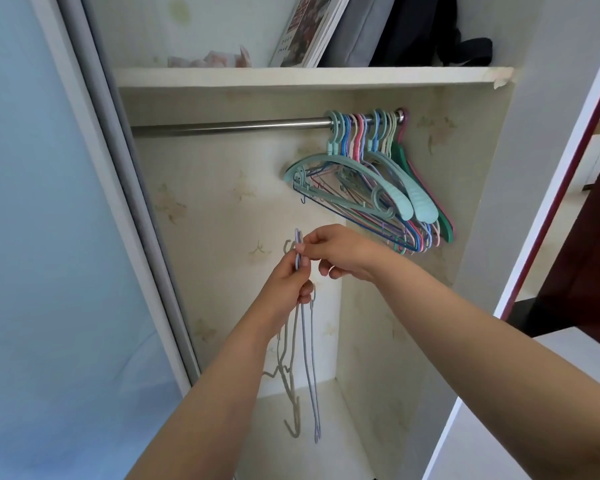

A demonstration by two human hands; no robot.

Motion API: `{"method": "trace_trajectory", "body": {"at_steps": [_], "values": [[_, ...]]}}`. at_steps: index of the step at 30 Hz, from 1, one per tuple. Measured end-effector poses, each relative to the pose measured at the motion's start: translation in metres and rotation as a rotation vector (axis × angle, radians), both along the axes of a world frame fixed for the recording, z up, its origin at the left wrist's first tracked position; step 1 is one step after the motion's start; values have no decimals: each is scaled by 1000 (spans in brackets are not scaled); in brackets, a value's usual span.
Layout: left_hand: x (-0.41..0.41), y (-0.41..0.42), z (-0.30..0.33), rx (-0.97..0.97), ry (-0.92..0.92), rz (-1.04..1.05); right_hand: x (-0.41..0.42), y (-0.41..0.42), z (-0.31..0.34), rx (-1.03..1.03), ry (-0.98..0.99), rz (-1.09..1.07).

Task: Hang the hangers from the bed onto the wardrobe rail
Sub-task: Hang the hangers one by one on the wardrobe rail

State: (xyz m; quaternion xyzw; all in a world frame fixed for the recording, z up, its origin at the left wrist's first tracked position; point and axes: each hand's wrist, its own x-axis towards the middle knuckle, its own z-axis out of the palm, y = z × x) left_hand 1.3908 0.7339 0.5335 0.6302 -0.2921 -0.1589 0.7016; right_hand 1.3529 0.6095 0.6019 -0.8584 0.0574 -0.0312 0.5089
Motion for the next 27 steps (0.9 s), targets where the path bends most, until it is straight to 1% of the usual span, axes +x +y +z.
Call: {"method": "trace_trajectory", "body": {"at_steps": [2,5,8,11,14,17,19,21,24,26,27], "values": [[-1,3,0,-3,-14,-24,-3,0,-2,18,21,10],[-1,6,-2,-21,-3,-8,-5,1,-8,58,2,-27],[-2,7,-6,-71,66,0,-5,3,-18,261,9,-49],[1,6,-12,-59,93,118,-6,4,-29,433,2,-86],[4,8,-19,-21,87,240,-9,5,-39,465,-39,-113],[4,8,-23,6,72,232,-10,10,-46,495,-65,-110],[6,7,-26,23,96,248,-11,15,-46,505,-72,-125],[11,9,-29,-3,189,298,-13,18,-43,488,-63,-177],[23,19,-35,-112,299,374,-19,13,-38,355,-57,-291],[27,25,-37,-157,312,402,-23,5,-38,243,-43,-332],[29,27,-37,-146,313,429,-24,1,-38,176,-35,-338]]}}
